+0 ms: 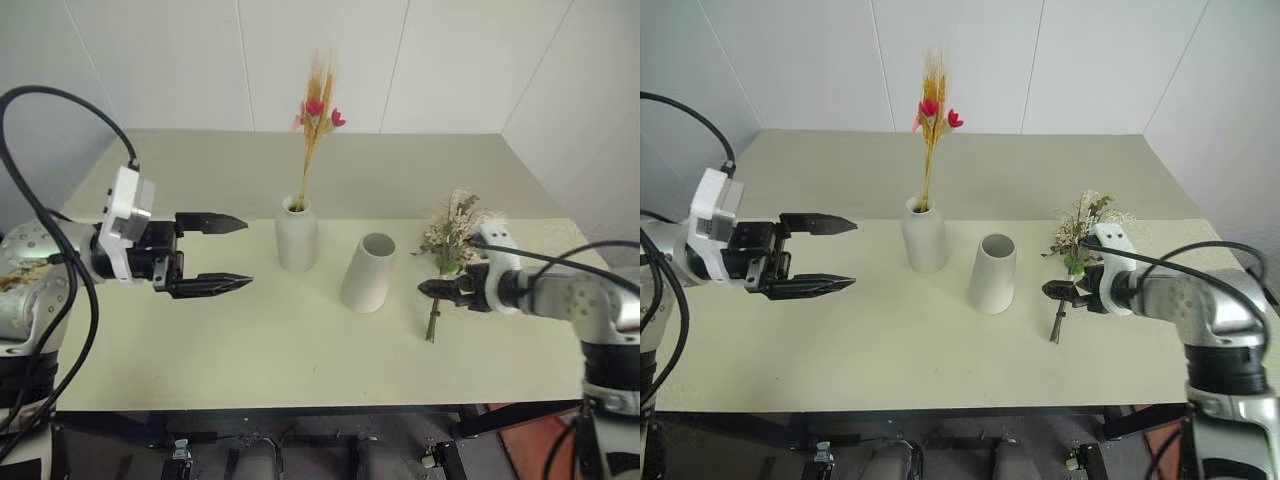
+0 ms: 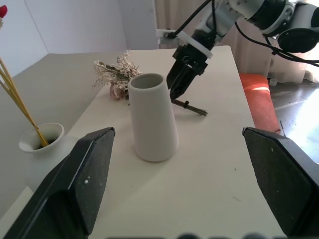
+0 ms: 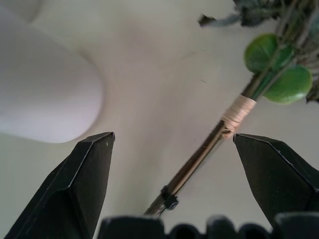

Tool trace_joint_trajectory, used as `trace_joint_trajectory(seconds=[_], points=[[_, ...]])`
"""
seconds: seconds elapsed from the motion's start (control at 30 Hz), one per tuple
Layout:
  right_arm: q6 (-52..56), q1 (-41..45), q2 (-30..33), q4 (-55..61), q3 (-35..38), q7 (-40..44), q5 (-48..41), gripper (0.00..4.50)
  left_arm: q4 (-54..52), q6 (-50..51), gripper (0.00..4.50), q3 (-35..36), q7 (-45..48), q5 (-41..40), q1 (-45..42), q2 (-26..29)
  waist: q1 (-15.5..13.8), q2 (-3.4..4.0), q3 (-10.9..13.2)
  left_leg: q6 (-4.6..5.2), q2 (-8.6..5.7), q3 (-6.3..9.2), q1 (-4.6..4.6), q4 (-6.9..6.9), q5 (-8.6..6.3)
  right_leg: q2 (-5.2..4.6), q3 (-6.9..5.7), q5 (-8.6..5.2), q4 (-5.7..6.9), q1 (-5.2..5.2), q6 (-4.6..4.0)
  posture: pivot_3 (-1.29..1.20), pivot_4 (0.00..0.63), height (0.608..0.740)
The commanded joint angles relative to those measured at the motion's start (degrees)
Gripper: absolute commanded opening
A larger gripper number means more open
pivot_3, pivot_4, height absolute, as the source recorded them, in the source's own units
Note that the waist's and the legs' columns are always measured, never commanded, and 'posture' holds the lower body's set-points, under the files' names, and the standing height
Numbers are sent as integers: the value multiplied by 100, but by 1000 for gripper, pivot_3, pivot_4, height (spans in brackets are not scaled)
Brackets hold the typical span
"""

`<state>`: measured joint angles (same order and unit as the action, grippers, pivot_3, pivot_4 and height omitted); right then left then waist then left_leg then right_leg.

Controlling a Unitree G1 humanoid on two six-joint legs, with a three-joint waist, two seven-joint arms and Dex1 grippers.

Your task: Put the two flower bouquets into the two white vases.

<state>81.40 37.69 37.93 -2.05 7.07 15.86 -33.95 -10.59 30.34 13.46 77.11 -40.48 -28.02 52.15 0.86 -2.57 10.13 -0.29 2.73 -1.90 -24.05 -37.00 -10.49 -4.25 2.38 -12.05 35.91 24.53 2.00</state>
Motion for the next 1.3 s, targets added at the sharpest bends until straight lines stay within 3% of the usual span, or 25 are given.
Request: trace_joint_trajectory(seconds=[0.03, 0.07, 0.17, 0.53, 0.73, 0.8, 1.0, 1.3], points=[[-160, 554, -330, -712, 97, -788, 747, 4500, -211, -18, 4465, 170, 0, -128, 16, 130, 16, 0, 0, 0, -1, 0, -10, -1, 0, 0, 1, 5, 1, 11, -5, 0, 150, 740], [-195, 636, -413, -827, 82, -855, 864, 4500, -224, -11, 4465, 168, -11, -143, 22, 140, 18, 0, 0, 1, -1, 0, -17, -1, 1, 0, 2, 11, 3, 19, -14, 0, 150, 740], [-307, 710, -594, -832, 32, -831, 1034, 3881, -248, -13, 4500, 171, -55, -158, 26, 148, 25, 0, 0, 1, 2, 1, -28, 0, 1, 6, 2, 13, 7, 36, -17, 0, 150, 740], [-419, 251, -473, 205, 390, -653, 1231, 346, -189, -116, 4500, 113, -30, -102, 42, 154, 22, 1, 0, 1, 4, 1, -34, 2, 0, 7, 2, 11, 8, 42, -15, 0, 150, 740], [-1924, 269, -1107, 1529, 1988, -689, 662, 239, -124, -83, 4500, 12, -20, -161, -45, 28, 27, 2, 0, 1, 4, 0, -35, 2, 1, 8, 3, -2, 10, 45, 8, 0, 150, 740], [-2387, 387, -1285, 1924, 2223, -559, 419, 239, -115, -58, 4500, -3, -30, -173, -51, -7, 64, 3, 0, 1, 9, 0, -34, 2, 0, 14, 6, -3, 11, 46, 10, 0, 150, 740], [-3612, 796, -1646, 2605, 1490, 7, 136, 239, 139, -67, 4500, -49, -101, -101, -178, -89, 135, 4, 0, 1, 17, 1, -29, 5, 1, 22, 6, -1, 18, 47, 5, 0, 150, 740], [-4761, 997, -2401, 2150, 278, -15, 626, 239, 431, -83, 4500, 230, -204, -186, -197, -82, 157, 6, -1, 1, 17, 1, -33, 4, 1, 22, 7, 14, 20, 51, -21, 0, 150, 740]])
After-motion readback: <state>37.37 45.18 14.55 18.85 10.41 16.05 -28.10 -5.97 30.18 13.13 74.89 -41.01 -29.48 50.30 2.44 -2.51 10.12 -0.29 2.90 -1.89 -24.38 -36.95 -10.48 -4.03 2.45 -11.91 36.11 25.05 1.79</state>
